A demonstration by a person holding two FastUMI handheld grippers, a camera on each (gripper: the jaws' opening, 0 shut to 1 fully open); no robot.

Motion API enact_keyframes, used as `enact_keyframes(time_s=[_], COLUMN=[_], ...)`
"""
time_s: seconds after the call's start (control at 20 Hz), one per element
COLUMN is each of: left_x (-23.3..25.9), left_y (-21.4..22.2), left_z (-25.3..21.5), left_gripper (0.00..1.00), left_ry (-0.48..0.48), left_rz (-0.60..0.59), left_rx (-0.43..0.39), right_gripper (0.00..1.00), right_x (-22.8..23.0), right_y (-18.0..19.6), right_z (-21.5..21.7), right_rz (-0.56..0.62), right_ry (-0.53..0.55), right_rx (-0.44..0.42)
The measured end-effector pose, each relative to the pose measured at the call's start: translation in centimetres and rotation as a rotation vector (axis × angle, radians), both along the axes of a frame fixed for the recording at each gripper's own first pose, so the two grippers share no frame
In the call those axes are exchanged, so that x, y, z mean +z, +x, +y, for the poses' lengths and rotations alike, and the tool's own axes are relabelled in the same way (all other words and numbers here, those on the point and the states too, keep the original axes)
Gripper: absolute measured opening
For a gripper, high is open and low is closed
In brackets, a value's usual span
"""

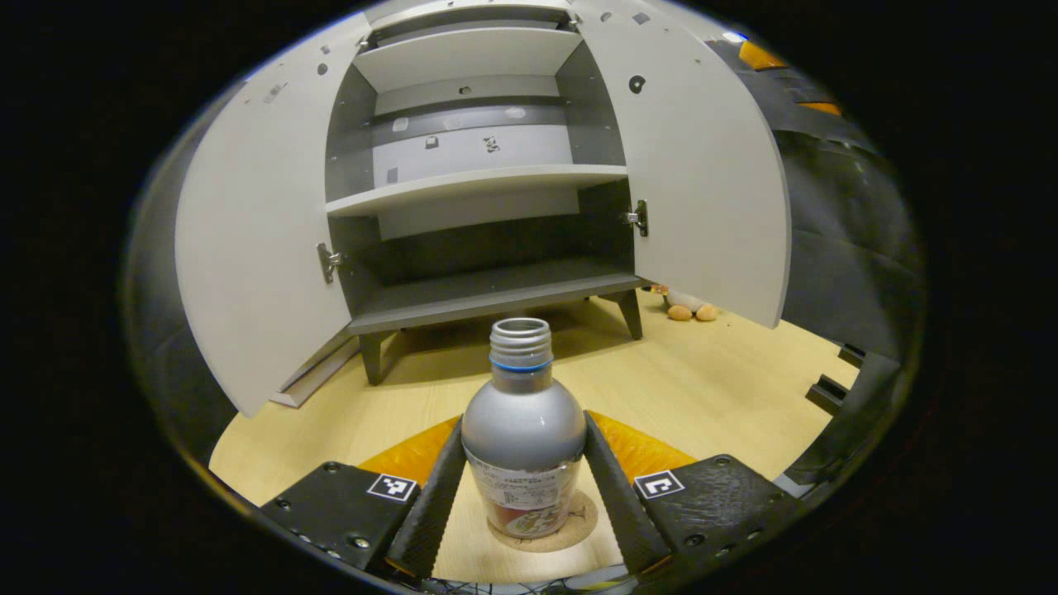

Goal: Grasp the bottle in the cabinet with the left hand and place it on the coaster, then close the right door with the right hand and the left door with the left hand.

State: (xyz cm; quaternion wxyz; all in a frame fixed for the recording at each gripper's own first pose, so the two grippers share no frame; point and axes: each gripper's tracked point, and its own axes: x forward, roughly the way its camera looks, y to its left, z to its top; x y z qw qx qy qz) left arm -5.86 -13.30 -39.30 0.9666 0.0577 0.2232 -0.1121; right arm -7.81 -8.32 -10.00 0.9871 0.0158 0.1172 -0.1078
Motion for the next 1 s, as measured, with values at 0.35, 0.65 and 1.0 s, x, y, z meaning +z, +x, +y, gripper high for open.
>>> enact_keyframes(time_s=[0.35, 0.65, 1.0], left_x=[-0.9, -0.7, 3.2], left_y=[-0.6, -0.6, 0.6], left_z=[0.6, 0.7, 0.5], left_gripper=[0.84, 0.97, 0.98], left_ry=[-0.01, 0.008, -0.016], left_rz=[0.05, 0.076, 0.052], left_rx=[0.024, 0.022, 0.019], right_gripper=[0.99, 0.96, 0.99], right_x=[-0.4, -0.4, 1.9], right_y=[0.6, 0.8, 1.0], right_z=[0.4, 0.5, -0.7], right_rz=[0.011, 0.007, -0.058], right_ry=[0.013, 0.014, 0.01], right_rx=[0.02, 0.038, 0.033])
